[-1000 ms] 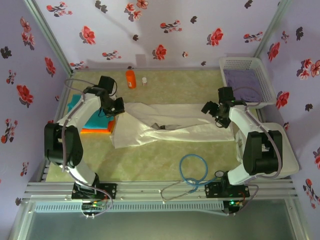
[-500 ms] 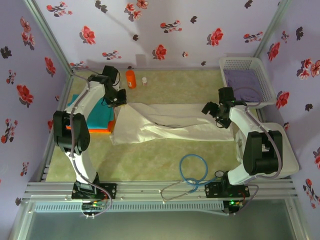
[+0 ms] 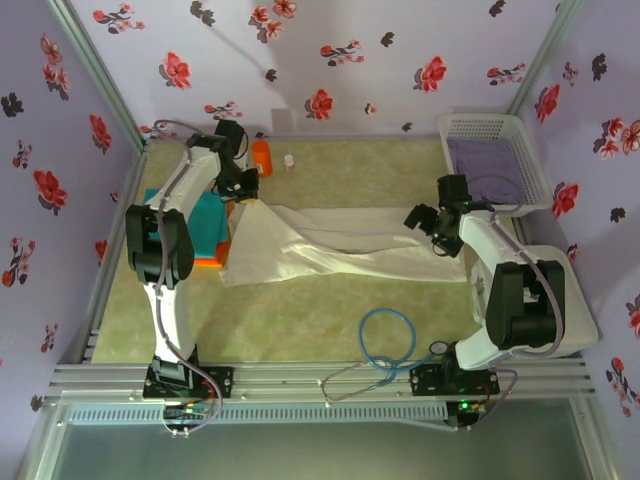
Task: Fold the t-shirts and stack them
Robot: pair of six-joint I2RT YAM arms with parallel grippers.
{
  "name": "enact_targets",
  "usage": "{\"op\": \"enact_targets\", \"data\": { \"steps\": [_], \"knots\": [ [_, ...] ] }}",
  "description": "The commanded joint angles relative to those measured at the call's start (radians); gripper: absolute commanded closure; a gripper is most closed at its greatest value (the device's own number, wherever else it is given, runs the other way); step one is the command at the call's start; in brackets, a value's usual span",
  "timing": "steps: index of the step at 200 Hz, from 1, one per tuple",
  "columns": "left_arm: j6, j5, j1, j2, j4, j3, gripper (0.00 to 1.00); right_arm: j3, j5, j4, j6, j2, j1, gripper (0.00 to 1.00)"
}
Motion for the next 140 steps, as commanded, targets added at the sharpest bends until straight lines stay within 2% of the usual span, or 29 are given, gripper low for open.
{"op": "enact_targets", "data": {
  "steps": [1, 21, 32, 45, 55, 86, 140],
  "knots": [
    [0.038, -0.026, -0.014, 0.051, -0.047, 0.065, 1.0, -0.006, 0.009, -0.022, -0.026, 0.012, -0.008, 0.01],
    [0.041, -0.035, -0.014, 0.089, -0.068, 0.097, 0.98, -0.006, 0.003, -0.022, -0.027, 0.018, -0.008, 0.01],
    [0.037, -0.05, -0.013, 0.092, -0.072, 0.094, 0.82, -0.005, 0.001, -0.022, -0.028, 0.019, -0.008, 0.02],
    [0.03, -0.067, -0.013, 0.083, -0.068, 0.073, 0.54, -0.005, 0.001, -0.024, -0.032, 0.021, -0.008, 0.01],
    [0.024, -0.071, -0.014, 0.061, -0.06, 0.047, 0.46, -0.004, 0.003, -0.025, -0.034, 0.02, -0.008, 0.02],
    [-0.023, -0.049, -0.027, -0.055, 0.006, -0.099, 0.36, -0.005, -0.011, -0.019, -0.031, 0.02, -0.008, 0.02],
    [-0.277, 0.11, -0.118, -0.341, 0.392, -0.562, 0.33, -0.015, -0.021, -0.016, -0.023, 0.011, -0.008, 0.02]
  ]
}}
